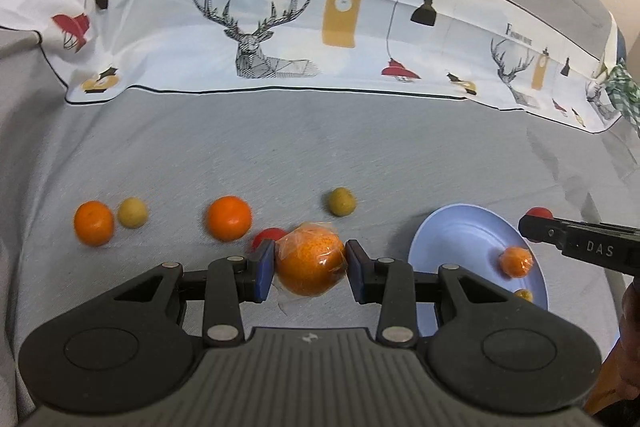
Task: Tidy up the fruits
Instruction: 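Carry both fruits onto the plate and open the left and right tools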
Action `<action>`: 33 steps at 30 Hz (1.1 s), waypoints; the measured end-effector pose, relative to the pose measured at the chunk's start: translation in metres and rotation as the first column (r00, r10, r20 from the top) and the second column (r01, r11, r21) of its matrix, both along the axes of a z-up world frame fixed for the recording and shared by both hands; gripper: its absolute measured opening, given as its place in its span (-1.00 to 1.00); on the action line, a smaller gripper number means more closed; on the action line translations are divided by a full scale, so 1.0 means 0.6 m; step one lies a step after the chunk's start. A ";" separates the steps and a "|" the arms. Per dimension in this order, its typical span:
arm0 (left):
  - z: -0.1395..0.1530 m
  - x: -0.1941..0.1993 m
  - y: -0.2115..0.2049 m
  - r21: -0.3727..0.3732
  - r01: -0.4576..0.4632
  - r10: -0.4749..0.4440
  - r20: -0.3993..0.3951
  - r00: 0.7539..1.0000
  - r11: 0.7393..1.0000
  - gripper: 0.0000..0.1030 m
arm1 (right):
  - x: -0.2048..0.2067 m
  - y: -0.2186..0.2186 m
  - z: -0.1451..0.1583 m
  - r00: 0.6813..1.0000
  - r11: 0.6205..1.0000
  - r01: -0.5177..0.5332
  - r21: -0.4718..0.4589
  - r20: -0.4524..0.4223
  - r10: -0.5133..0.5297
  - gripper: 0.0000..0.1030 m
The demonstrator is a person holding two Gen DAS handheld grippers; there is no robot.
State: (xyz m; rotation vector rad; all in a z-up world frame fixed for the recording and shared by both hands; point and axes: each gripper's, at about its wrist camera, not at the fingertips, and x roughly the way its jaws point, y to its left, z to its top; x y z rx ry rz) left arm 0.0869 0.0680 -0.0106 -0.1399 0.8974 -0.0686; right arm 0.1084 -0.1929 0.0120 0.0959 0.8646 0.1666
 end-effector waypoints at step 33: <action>-0.021 -0.060 -0.181 0.135 0.458 -0.474 0.144 0.868 0.879 -0.19 | 0.002 -0.040 -0.020 0.998 0.998 0.038 -0.046 -0.054 -0.041 -0.42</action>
